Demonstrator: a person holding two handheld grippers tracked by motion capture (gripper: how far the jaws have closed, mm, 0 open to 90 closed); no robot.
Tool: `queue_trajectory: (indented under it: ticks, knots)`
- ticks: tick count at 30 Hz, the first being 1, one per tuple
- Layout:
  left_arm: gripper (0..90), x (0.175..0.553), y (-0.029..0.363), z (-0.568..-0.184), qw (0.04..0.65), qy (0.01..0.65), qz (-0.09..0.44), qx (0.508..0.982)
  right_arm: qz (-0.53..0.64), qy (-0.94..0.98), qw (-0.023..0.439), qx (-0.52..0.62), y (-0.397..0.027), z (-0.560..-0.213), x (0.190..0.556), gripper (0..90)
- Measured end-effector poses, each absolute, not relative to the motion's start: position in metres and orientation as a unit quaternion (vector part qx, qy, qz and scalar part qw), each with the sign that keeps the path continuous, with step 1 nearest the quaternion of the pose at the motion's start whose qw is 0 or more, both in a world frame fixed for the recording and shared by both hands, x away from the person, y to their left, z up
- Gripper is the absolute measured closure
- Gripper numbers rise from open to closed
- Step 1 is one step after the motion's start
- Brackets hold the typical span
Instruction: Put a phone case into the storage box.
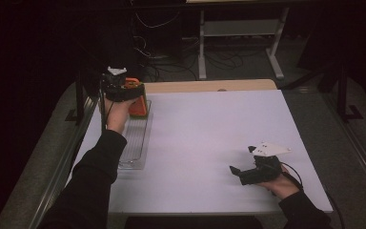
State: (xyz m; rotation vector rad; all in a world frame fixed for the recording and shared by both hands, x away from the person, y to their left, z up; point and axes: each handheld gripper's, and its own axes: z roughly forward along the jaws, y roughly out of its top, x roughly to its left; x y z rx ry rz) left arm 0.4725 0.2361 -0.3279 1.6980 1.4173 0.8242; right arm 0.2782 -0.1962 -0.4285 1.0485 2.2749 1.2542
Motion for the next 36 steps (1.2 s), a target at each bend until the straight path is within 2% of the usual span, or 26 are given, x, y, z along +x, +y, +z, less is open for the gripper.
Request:
queue_trajectory:
  ticks: [8, 23, 32, 36]
  knots:
    - [15.5, 0.478, 0.240, -0.345, 0.381, 0.567, 0.327, 0.653, 0.439, 0.802, 0.173, 0.367, -0.195, -0.429, 0.279, 0.0]
    - [15.1, 0.487, 0.237, -0.368, 0.350, 0.570, 0.325, 0.668, 0.434, 0.803, 0.170, 0.371, -0.196, -0.430, 0.278, 0.0]
    - [14.3, 0.491, 0.235, -0.374, 0.362, 0.574, 0.328, 0.658, 0.435, 0.803, 0.169, 0.371, -0.196, -0.430, 0.278, 0.0]
    - [9.4, 0.492, 0.236, -0.375, 0.361, 0.571, 0.323, 0.663, 0.435, 0.803, 0.170, 0.370, -0.196, -0.430, 0.278, 0.0]
